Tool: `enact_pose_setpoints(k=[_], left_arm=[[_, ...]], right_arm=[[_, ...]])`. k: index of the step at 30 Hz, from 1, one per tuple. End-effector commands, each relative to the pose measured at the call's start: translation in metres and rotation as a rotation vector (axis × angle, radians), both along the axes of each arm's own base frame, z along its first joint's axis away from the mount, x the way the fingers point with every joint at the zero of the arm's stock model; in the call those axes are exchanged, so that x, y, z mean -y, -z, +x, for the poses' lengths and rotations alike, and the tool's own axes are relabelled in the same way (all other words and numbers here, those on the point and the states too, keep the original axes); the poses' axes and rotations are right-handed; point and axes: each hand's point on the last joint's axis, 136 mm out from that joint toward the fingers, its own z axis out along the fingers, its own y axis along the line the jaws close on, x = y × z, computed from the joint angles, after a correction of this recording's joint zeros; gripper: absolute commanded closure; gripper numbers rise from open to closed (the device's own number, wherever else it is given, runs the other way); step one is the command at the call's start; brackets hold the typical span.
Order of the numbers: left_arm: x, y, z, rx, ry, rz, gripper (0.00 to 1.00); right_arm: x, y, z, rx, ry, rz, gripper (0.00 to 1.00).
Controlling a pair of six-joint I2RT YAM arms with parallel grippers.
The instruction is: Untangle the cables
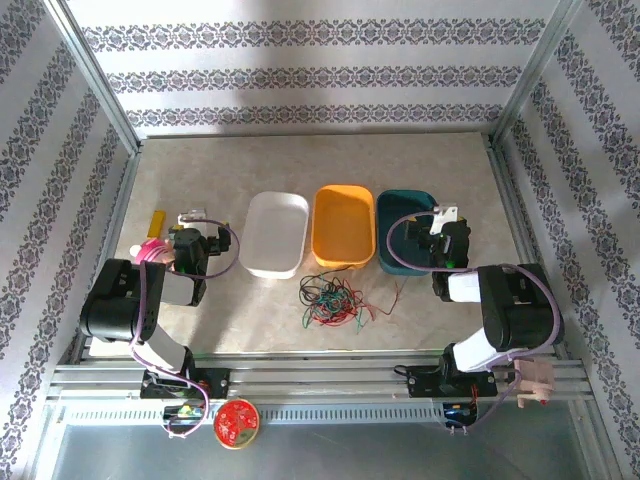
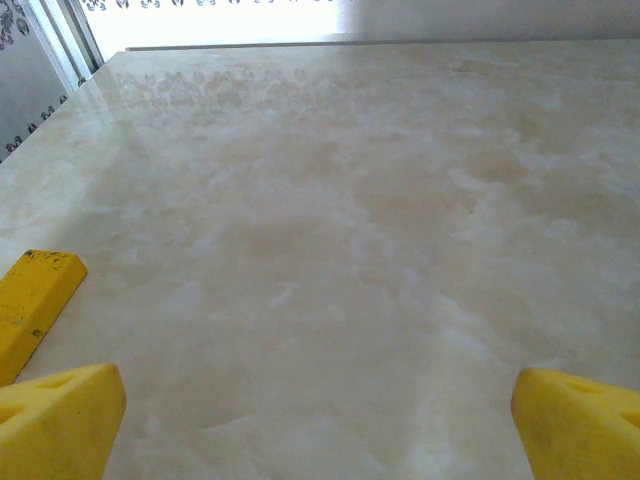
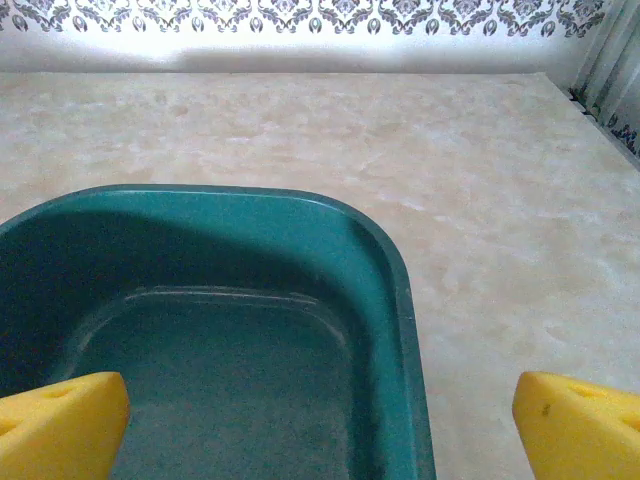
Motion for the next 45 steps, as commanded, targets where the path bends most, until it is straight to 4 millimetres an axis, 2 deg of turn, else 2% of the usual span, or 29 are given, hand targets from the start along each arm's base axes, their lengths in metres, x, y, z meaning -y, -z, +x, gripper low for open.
enact_pose_setpoints(k=[1, 8, 11, 17, 33, 36, 38, 41, 43, 45], left_arm=[[-0.004, -0.010, 0.006, 0.034, -0.007, -0.001, 0.01], [-0.003, -0.010, 0.006, 0.033, 0.001, 0.000, 0.01], [0.007, -0.008, 0.009, 0.015, 0.063, -0.006, 0.01], [0.001, -0.009, 0.008, 0.024, 0.034, -0.008, 0.01], [0.002, -0.010, 0.008, 0.028, 0.036, -0.006, 0.01], [0.003, -0.024, 0.010, -0.025, 0.033, 0.003, 0.01], [-0.011, -0.041, 0.007, -0.094, -0.072, -0.020, 0.01], [-0.017, -0.070, -0.002, -0.085, -0.123, 0.062, 0.01], [-0.020, -0.087, -0.014, -0.027, -0.201, 0.074, 0.01], [-0.011, -0.095, -0.024, -0.032, -0.212, 0.029, 0.01]], right_arm=[[0.001, -0.012, 0.005, 0.037, -0.006, 0.017, 0.02], [0.002, -0.012, 0.005, 0.037, -0.004, 0.017, 0.02], [0.002, -0.012, 0.005, 0.037, -0.003, 0.017, 0.02], [0.002, -0.011, 0.005, 0.035, -0.002, 0.017, 0.02], [0.002, -0.011, 0.005, 0.035, -0.007, 0.031, 0.02], [0.003, -0.019, 0.005, 0.048, -0.011, 0.041, 0.02], [0.010, -0.031, 0.001, 0.043, 0.033, 0.039, 0.07], [0.033, -0.050, -0.011, -0.053, 0.238, 0.060, 0.17], [0.027, -0.069, -0.020, -0.060, 0.268, 0.094, 0.19], [0.007, -0.086, -0.030, -0.051, 0.224, 0.114, 0.19]])
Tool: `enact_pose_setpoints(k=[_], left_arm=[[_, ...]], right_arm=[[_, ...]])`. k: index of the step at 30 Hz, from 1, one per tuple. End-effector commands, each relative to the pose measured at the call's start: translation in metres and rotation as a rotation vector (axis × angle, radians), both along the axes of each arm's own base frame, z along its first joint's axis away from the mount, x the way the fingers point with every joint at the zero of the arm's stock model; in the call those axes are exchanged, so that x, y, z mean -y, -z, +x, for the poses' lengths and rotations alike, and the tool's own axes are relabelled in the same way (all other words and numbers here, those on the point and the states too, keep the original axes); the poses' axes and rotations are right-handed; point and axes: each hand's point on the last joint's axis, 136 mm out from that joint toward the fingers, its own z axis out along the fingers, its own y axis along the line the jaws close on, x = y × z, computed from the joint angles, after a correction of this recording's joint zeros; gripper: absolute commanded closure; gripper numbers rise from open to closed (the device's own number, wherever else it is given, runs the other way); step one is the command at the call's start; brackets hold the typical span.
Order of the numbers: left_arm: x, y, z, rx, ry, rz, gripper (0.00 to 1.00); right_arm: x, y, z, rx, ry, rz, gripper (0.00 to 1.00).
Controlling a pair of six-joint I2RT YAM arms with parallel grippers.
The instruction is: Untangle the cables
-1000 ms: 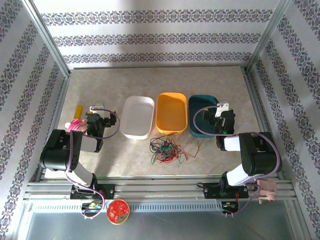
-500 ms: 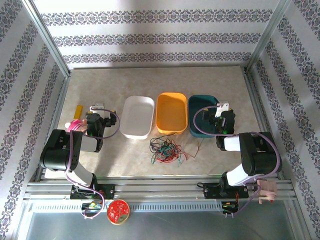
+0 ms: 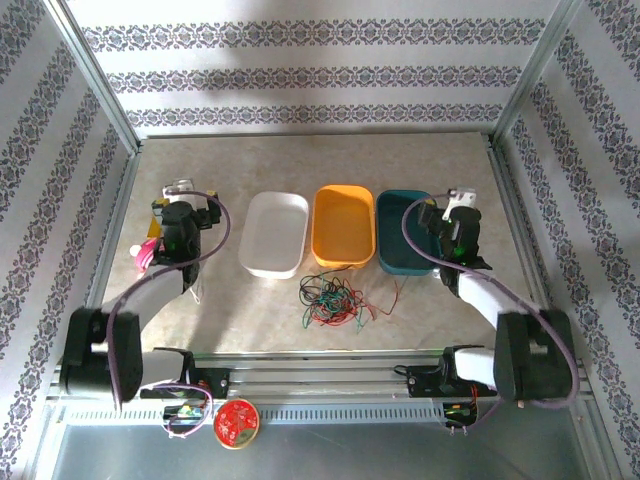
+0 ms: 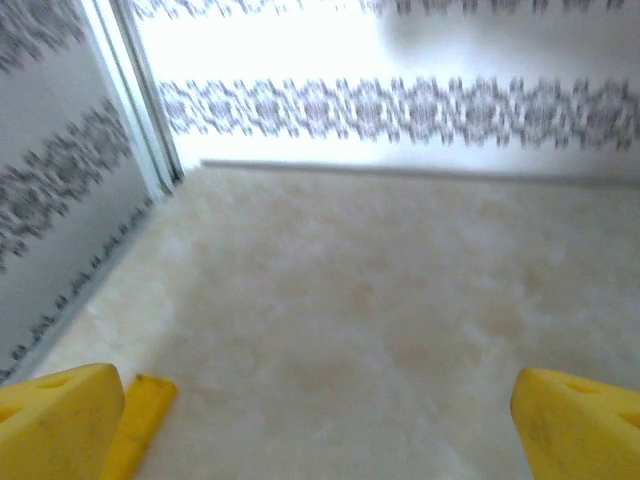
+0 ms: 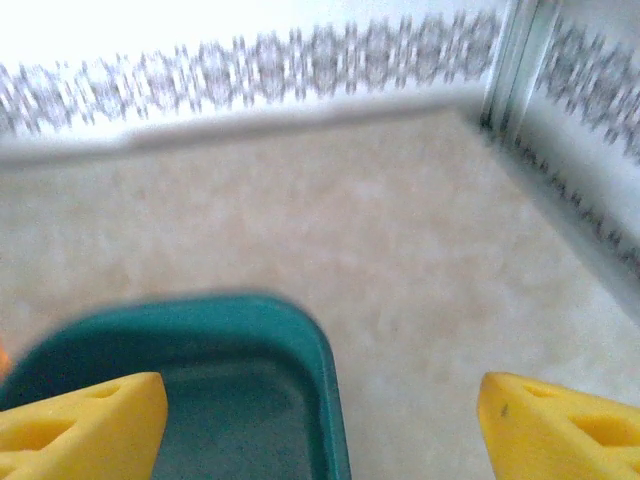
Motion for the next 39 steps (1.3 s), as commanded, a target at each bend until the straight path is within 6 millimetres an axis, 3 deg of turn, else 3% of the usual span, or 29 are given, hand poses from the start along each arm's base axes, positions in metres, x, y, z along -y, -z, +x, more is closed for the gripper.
enact_pose_setpoints(k=[1, 4, 6, 8, 11, 15, 19, 23, 34, 39], left_arm=[[0.003, 0.024, -0.030, -0.150, -0.092, -0.036, 0.01], [0.050, 0.027, -0.043, -0.169, 0.020, -0.120, 0.01], [0.099, 0.031, -0.054, -0.185, 0.176, -0.158, 0.01], [0.146, 0.037, -0.067, -0.219, 0.349, -0.204, 0.01], [0.202, 0.040, -0.092, -0.279, 0.560, -0.234, 0.01], [0.252, 0.047, -0.129, -0.361, 0.798, -0.263, 0.01], [0.278, 0.058, -0.158, -0.442, 0.931, -0.272, 0.01], [0.291, 0.072, -0.175, -0.509, 0.995, -0.225, 0.01], [0.316, 0.092, -0.172, -0.566, 1.064, -0.105, 0.01], [0.329, 0.099, -0.169, -0.582, 1.094, -0.086, 0.00]], right_arm=[[-0.020, -0.007, -0.029, -0.094, 0.024, 0.046, 0.20], [-0.080, -0.013, -0.052, -0.177, -0.197, 0.086, 0.19], [-0.134, -0.011, -0.077, -0.258, -0.427, 0.126, 0.19], [-0.169, -0.001, -0.103, -0.366, -0.568, 0.194, 0.19], [-0.199, 0.024, -0.136, -0.574, -0.675, 0.315, 0.23], [-0.215, 0.063, -0.170, -0.808, -0.723, 0.345, 0.35], [-0.217, 0.095, -0.187, -0.945, -0.719, 0.273, 0.54], [-0.223, 0.106, -0.187, -0.995, -0.732, 0.236, 0.67], [-0.235, 0.110, -0.164, -0.987, -0.743, 0.163, 0.69], [-0.238, 0.118, -0.165, -1.009, -0.753, 0.173, 0.79]])
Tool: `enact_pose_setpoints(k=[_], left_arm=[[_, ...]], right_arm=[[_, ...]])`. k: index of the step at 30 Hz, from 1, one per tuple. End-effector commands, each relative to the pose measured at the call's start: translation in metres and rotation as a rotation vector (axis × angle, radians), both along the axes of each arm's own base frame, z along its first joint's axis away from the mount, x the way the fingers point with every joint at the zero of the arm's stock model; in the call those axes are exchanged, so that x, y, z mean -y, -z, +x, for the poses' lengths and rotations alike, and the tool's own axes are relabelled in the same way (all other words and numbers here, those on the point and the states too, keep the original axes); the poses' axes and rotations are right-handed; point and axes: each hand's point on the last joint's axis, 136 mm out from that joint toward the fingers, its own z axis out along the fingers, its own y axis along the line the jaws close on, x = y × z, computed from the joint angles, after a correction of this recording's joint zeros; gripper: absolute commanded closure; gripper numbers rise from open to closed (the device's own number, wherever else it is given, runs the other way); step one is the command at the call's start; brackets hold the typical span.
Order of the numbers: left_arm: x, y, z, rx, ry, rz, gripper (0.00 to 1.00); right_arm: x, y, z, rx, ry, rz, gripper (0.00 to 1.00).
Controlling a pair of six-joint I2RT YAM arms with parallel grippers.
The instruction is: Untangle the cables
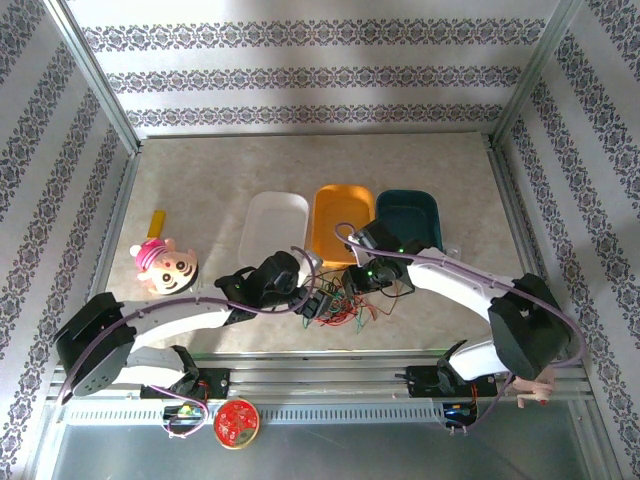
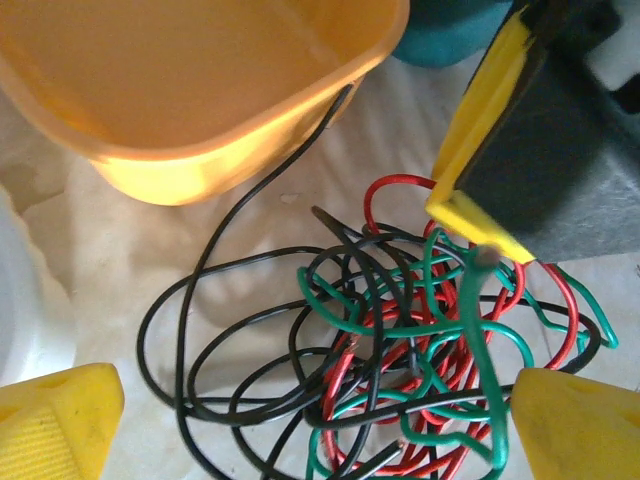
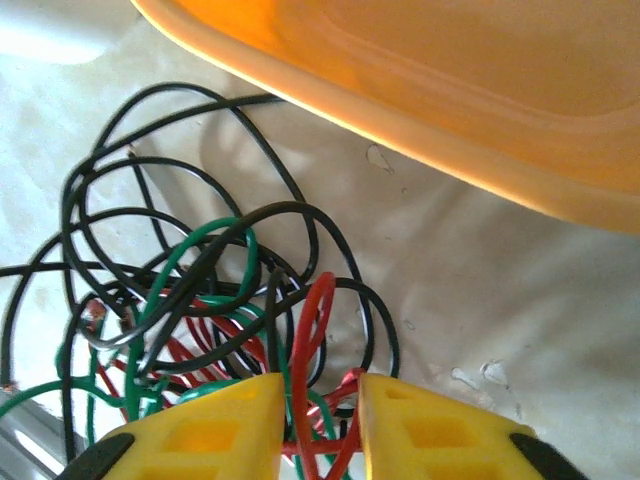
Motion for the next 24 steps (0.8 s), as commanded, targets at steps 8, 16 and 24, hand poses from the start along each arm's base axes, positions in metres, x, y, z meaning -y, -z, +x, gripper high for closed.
enact_pose_setpoints(k=[8, 16, 24], left_arm=[[0.037, 0.016, 0.001, -0.007, 0.118, 0.028, 0.10], [0.046, 0.051, 0.002, -0.071, 0.129, 0.069, 0.49], [0.042, 0.071, 0.001, -0.095, 0.111, 0.100, 0.99]], right_arm=[[-0.010, -0.025, 0.000, 0.067, -0.044, 0.064, 1.00], [-0.010, -0.073, -0.002, 0.157, -0.025, 0.192, 1.00], [-0.001, -0.138, 0.013, 0.287, 0.073, 0.341, 1.00]])
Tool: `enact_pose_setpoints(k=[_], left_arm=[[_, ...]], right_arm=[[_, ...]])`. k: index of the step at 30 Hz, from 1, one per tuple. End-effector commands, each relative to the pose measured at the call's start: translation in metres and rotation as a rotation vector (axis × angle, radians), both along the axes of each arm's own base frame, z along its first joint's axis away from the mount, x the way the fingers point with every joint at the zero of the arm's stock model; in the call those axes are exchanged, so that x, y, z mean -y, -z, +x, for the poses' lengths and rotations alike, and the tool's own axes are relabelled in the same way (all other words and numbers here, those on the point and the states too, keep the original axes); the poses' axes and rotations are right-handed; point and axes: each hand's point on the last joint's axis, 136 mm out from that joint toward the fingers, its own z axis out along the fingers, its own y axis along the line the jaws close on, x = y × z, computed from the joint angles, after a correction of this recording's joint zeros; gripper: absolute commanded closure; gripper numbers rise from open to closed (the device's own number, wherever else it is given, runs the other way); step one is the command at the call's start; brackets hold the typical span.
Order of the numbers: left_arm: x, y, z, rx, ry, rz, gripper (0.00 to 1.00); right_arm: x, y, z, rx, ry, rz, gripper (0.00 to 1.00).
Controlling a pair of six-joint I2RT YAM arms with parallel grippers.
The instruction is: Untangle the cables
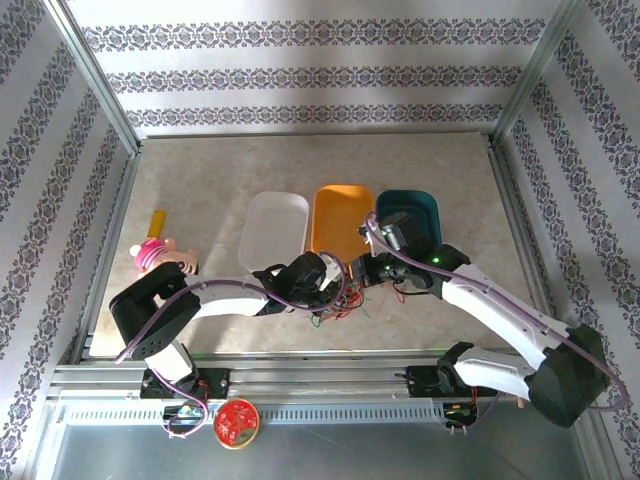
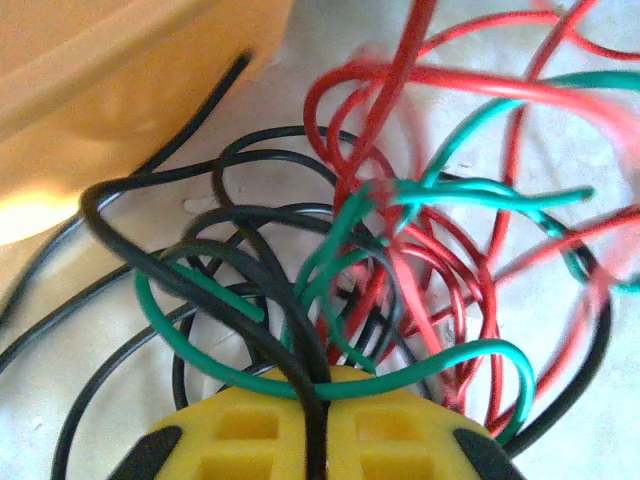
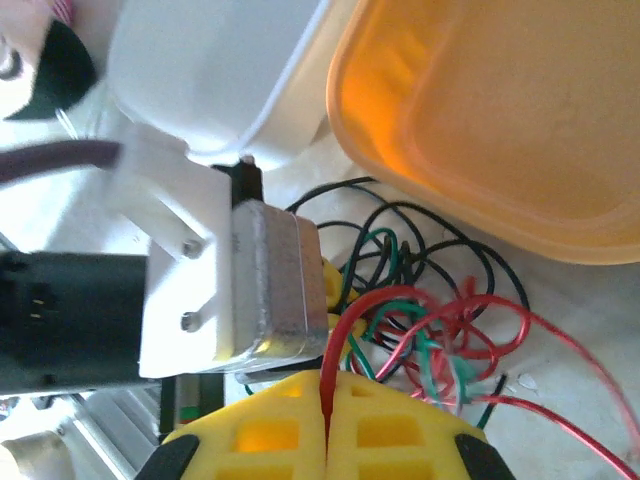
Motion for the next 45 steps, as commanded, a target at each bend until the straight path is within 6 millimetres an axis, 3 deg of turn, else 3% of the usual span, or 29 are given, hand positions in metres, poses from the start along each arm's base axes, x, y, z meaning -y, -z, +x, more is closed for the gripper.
enact_pose_setpoints(k=[1, 8, 20, 24, 31, 36, 39, 45], left_arm=[[-0.003, 0.017, -0.008, -0.023, 0.012, 0.046, 1.00], [-0.014, 0.029, -0.017, -0.055, 0.001, 0.077, 1.00], [-0.028, 0.027, -0.015, -0.029, -0.053, 0.083, 1.00], [-0.031, 0.025, -0.011, -0.007, -0.082, 0.089, 1.00], [-0.036, 0.021, -0.006, 0.027, -0.108, 0.084, 1.00], [-0.040, 0.025, -0.008, 0.037, -0.120, 0.078, 1.00], [-0.042, 0.024, -0.008, 0.043, -0.130, 0.075, 1.00], [-0.043, 0.013, -0.002, 0.079, -0.153, 0.063, 1.00]], right_arm=[[0.002, -0.051, 0.014, 0.100, 0.057, 0.119, 1.00], [0.043, -0.115, 0.035, 0.316, 0.264, 0.164, 1.00], [0.111, -0.255, 0.057, 0.719, 0.468, 0.208, 1.00], [0.128, -0.278, 0.072, 0.773, 0.525, 0.209, 1.00], [0.158, -0.294, 0.096, 0.825, 0.655, 0.243, 1.00], [0.177, -0.282, 0.107, 0.809, 0.754, 0.239, 1.00], [0.181, -0.260, 0.118, 0.748, 0.767, 0.208, 1.00], [0.180, -0.193, 0.144, 0.583, 0.756, 0.142, 1.00]])
